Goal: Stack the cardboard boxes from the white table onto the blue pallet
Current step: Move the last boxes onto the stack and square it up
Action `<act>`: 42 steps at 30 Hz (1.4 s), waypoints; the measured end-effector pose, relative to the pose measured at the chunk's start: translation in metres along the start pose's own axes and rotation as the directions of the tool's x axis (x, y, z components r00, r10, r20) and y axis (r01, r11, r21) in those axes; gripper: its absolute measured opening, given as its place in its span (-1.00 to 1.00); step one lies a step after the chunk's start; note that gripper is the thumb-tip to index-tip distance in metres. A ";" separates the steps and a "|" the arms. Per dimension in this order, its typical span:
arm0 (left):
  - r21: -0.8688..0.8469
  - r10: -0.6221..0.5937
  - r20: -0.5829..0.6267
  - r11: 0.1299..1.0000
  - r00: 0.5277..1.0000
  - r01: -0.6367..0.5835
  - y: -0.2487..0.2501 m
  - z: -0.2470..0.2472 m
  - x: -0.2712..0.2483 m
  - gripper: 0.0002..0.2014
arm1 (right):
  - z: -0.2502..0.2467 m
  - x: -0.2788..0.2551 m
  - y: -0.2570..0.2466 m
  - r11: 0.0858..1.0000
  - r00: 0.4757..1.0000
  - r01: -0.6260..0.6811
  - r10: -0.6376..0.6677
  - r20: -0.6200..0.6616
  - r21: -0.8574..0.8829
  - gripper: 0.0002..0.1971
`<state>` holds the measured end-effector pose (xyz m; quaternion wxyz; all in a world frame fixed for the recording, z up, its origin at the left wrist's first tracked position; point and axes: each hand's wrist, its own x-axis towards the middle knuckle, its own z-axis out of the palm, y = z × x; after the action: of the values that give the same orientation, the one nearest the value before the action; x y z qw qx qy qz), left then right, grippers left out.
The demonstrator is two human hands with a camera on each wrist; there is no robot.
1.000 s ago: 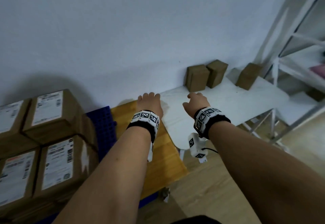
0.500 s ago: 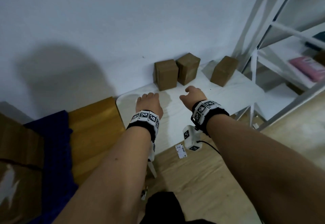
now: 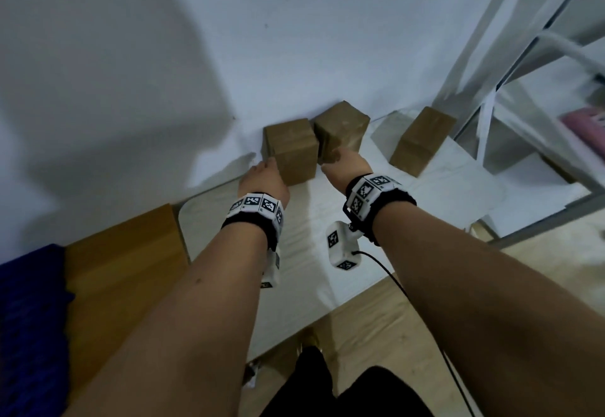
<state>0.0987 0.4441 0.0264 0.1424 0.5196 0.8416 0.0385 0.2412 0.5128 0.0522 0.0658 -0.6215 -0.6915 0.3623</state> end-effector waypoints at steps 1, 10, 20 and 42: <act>-0.022 -0.021 0.005 1.000 1.000 0.021 0.000 0.000 0.008 -0.46 | 0.001 0.008 -0.002 1.000 1.000 -0.008 0.008 0.010 0.013 -0.63; -0.306 -0.170 0.151 0.929 0.974 0.210 0.014 0.003 0.051 -0.38 | 0.005 0.070 -0.014 0.998 0.986 0.040 -0.047 0.157 0.050 -0.54; -0.483 -0.375 0.097 0.792 0.922 0.373 0.040 0.015 0.017 -0.48 | 0.002 0.082 -0.002 0.995 0.956 0.075 -0.091 0.280 0.066 -0.52; -0.319 -0.573 0.299 0.693 0.763 0.646 0.071 0.117 -0.101 -0.69 | 0.028 0.038 0.110 0.924 0.813 0.255 -0.046 0.581 -0.284 -0.68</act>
<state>0.2355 0.3774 -0.0502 0.3248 0.1698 0.9232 0.1153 0.3067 0.5316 -0.0460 -0.2239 -0.4304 -0.7805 0.3944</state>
